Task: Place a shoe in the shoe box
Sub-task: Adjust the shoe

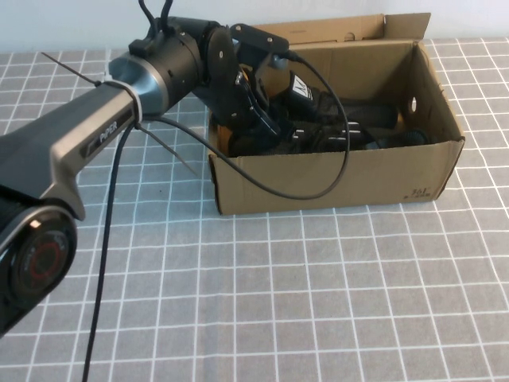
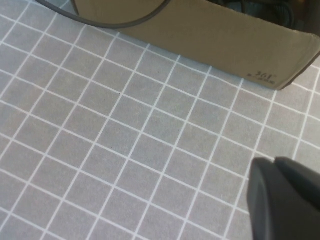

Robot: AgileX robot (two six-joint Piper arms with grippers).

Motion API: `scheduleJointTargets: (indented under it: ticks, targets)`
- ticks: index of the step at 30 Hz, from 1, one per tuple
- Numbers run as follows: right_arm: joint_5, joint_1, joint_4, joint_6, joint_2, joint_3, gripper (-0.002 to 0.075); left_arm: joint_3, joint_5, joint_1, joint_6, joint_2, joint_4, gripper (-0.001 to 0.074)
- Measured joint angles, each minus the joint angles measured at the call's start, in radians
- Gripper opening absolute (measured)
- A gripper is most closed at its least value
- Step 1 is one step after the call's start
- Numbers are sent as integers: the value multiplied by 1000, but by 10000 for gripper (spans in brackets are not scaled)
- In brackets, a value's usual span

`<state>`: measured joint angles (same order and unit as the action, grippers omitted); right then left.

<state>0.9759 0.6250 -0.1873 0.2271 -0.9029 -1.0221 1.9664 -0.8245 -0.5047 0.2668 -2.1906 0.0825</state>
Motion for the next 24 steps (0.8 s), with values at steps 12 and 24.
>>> scheduleJointTargets:
  ticks: [12,24]
  targets:
    - [-1,0,0,-22,-26,0,-16,6,-6,0,0,-26,-7,292]
    - [-4,0,0,-52,-28,0,-16,12,-24,8,17,-30,-22,31]
